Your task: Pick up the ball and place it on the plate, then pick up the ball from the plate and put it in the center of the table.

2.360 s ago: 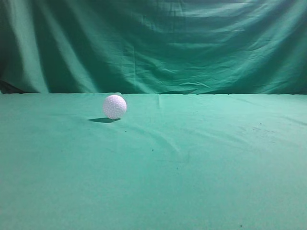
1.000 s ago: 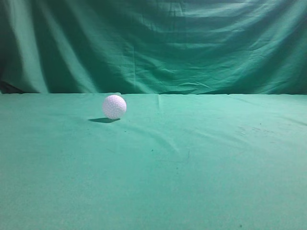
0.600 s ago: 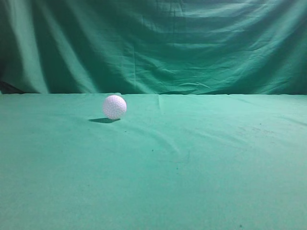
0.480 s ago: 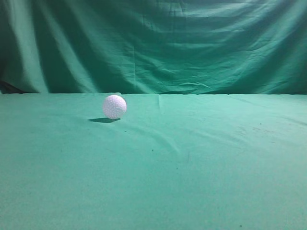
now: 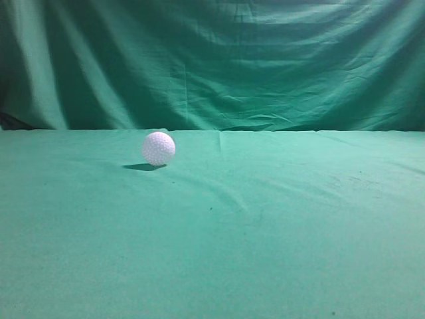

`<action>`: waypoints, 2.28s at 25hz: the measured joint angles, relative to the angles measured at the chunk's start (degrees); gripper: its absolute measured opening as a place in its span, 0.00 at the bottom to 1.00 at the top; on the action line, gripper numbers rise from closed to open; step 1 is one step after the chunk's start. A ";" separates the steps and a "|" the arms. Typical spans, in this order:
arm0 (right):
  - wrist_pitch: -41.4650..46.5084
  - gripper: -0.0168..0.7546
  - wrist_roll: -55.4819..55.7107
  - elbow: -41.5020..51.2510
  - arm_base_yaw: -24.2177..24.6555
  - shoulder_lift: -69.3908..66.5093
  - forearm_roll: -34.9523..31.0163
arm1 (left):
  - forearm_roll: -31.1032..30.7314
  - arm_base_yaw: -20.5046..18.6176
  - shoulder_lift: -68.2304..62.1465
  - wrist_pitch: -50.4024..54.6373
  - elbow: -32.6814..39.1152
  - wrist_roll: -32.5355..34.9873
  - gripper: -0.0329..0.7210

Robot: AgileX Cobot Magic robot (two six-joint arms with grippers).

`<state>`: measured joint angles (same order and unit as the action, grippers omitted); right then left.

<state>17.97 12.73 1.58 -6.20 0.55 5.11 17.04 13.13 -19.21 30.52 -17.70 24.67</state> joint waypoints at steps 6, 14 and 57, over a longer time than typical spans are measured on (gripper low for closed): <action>2.59 0.02 -9.99 0.00 0.00 0.00 -7.74 | 0.00 0.00 0.00 0.00 0.00 0.00 0.04; 3.43 0.02 -13.19 0.00 0.00 0.00 -9.35 | 0.00 0.00 0.00 0.00 0.00 0.00 0.04; 3.76 0.02 -13.20 0.09 0.00 0.00 -9.48 | -2.45 -8.62 19.92 -6.31 12.69 -6.30 0.04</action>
<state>21.72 -0.47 1.67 -6.20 0.55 -4.37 14.59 4.51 0.71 24.21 -5.01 18.37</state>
